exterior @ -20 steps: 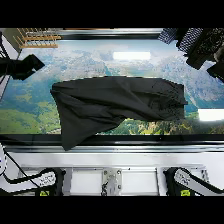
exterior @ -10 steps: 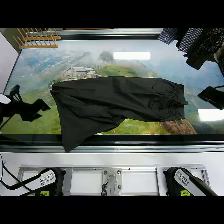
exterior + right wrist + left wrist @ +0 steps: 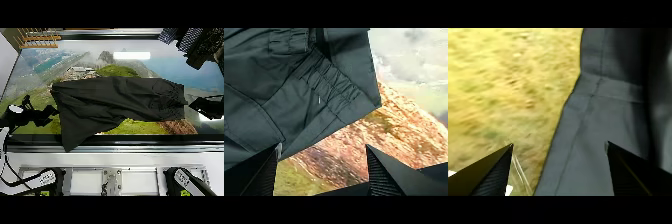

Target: Fold the clothes and pants, and hang the long-sleeved shirts on hangers.

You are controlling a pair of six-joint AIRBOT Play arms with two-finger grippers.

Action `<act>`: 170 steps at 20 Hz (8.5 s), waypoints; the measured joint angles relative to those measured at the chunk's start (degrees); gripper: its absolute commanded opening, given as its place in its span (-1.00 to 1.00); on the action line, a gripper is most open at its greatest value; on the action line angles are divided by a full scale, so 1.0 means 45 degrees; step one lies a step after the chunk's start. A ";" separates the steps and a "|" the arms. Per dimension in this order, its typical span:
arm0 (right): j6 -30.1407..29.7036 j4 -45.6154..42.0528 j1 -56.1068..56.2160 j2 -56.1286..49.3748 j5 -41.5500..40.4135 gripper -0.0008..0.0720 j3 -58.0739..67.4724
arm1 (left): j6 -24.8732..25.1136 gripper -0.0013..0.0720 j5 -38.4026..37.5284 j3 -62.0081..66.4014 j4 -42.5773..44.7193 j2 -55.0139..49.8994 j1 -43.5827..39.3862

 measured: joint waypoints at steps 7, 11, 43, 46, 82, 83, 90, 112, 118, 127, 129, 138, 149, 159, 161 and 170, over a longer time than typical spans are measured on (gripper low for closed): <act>0.0000 0.0015 0.0000 -0.0010 -0.0010 0.59 -0.0121 | 0.0087 0.73 0.1093 0.0316 -0.0257 -0.0505 -0.0991; -0.0005 0.0015 0.0000 -0.0024 -0.0010 0.59 -0.0131 | 0.0107 0.73 0.0865 0.1030 -0.0267 -0.1103 -0.1146; 0.2263 -0.1239 -0.0287 -0.0631 -0.0257 0.59 -0.1112 | 0.0913 -0.96 -0.1078 0.1972 -0.0155 0.3283 -0.0330; 0.2681 -0.0379 -0.0335 -0.1501 -0.1161 0.59 -0.1972 | 0.0986 -0.96 -0.1112 0.1987 -0.0160 0.3560 -0.0335; -0.0554 0.1909 0.1209 0.3701 -0.1365 -0.93 0.8111 | 0.1020 -0.96 0.0034 1.3498 -0.0170 0.8097 -0.0335; -0.0272 0.1462 0.1209 0.3910 -0.1044 -0.93 0.8131 | 0.1020 -0.96 0.0277 1.3532 -0.0175 0.8257 -0.0335; 0.1413 -0.0690 0.1214 0.3487 0.2793 -0.94 0.8111 | 0.0238 -0.96 -0.0194 1.3585 -0.0223 0.6499 -0.0355; 0.3939 -0.2055 0.3109 -0.5071 -0.4420 0.45 0.7572 | -0.1180 0.76 0.0359 1.3585 0.0015 -0.4493 -0.2701; 0.2662 -0.2254 0.2832 -0.2050 -0.3376 0.42 0.4687 | -0.1443 0.76 -0.3143 0.9923 0.2492 -0.1817 -0.2093; 0.2361 -0.1996 0.2905 0.1341 -0.2997 0.42 -0.0486 | -0.2244 0.76 -0.2939 -0.1025 0.1938 0.3366 -0.3546; 0.2322 -0.1695 0.2905 0.1496 -0.3011 0.42 -0.0753 | -0.2346 0.76 -0.2186 -0.2307 0.1132 0.3653 -0.4080; 0.2317 -0.1073 0.2905 0.1651 -0.3186 0.42 -0.1020 | -0.2574 0.56 -0.0665 -0.2419 -0.0272 0.1734 -0.6436; 0.2317 -0.1001 0.2900 0.1656 -0.3269 0.42 -0.1030 | -0.2404 -0.96 -0.1268 -0.1428 -0.0165 0.2084 -0.5916; 0.2317 -0.1039 0.2900 0.1617 -0.3672 0.42 -0.1030 | -0.1603 -0.96 -0.0257 0.4197 -0.0165 0.1506 -0.2584; 0.2268 -0.1049 0.2900 0.1617 -0.3682 0.42 -0.1030 | -0.1559 -0.22 0.0063 0.5353 -0.0160 0.0340 -0.2195; 0.2225 -0.1093 0.2900 0.1613 -0.3721 0.42 -0.1030 | -0.2594 0.71 -0.0495 0.6649 0.0665 -0.1525 -0.0214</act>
